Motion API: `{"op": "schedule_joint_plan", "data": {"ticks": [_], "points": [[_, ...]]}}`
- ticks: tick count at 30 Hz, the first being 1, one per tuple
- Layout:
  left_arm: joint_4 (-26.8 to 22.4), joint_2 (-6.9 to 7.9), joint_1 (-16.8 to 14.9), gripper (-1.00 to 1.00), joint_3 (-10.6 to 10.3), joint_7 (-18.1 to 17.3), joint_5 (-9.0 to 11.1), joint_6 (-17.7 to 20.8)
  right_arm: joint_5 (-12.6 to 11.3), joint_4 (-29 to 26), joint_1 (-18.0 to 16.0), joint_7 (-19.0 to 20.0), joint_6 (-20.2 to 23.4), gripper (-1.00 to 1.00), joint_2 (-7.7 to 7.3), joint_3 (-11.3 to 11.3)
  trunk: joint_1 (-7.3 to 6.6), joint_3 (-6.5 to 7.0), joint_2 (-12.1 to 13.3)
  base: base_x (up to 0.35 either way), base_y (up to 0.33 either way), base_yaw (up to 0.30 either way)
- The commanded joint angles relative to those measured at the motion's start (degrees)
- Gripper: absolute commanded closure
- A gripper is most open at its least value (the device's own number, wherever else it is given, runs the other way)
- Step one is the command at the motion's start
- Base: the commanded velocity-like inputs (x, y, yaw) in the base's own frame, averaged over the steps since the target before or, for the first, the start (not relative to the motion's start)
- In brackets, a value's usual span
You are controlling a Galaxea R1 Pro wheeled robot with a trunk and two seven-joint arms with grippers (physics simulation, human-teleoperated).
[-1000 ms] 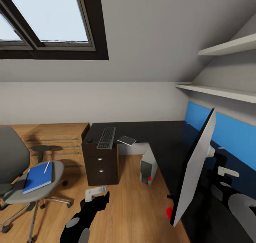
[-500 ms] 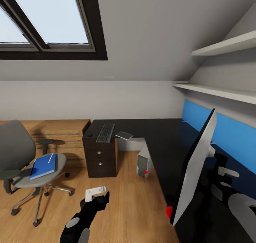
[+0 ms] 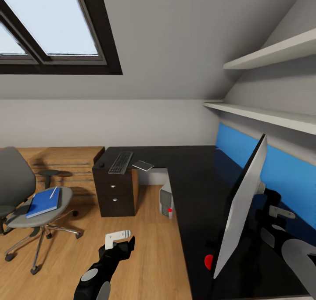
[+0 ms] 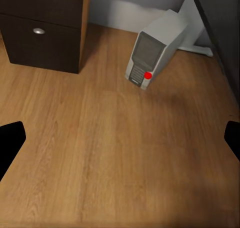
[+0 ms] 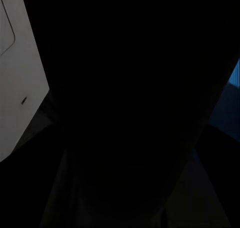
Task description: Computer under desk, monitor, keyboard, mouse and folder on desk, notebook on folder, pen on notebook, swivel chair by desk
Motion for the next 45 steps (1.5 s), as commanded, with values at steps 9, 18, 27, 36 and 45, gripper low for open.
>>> {"op": "schedule_joint_plan", "data": {"ticks": [9, 18, 27, 36, 45], "points": [[-0.09, 0.0, -0.04, -1.0, -0.07, 0.55, 0.6, 0.2, 0.24, -0.13, -0.06, 0.16, -0.46, 1.0, 0.34, 0.43, 0.0, -0.07, -0.06, -0.001, -0.322, 0.0], [-0.09, 0.0, -0.04, -1.0, -0.07, 0.55, 0.53, 0.22, 0.24, -0.15, -0.06, 0.16, -0.53, 1.0, 0.39, 0.43, 0.0, -0.07, -0.06, 0.027, -0.053, 0.0], [-0.09, 0.0, -0.04, -1.0, -0.07, 0.55, 0.67, 0.27, 0.24, -0.14, -0.06, 0.15, -0.5, 1.0, 0.43, 0.44, 0.0, -0.07, -0.06, 0.138, -0.133, 0.0], [-0.09, 0.0, -0.04, -1.0, -0.07, 0.55, 0.69, 0.28, 0.3, -0.17, -0.06, 0.06, -0.61, 1.0, 0.9, 0.56, 0.0, -0.07, -0.06, 0.015, -0.018, 0.0], [-0.09, 0.0, -0.04, -1.0, -0.09, 0.55, 0.55, 0.14, 0.67, -0.23, -0.06, -0.01, -0.63, 1.0, 1.54, 0.7, 0.0, -0.16, -0.06, 0.197, -0.216, 0.0]]}}
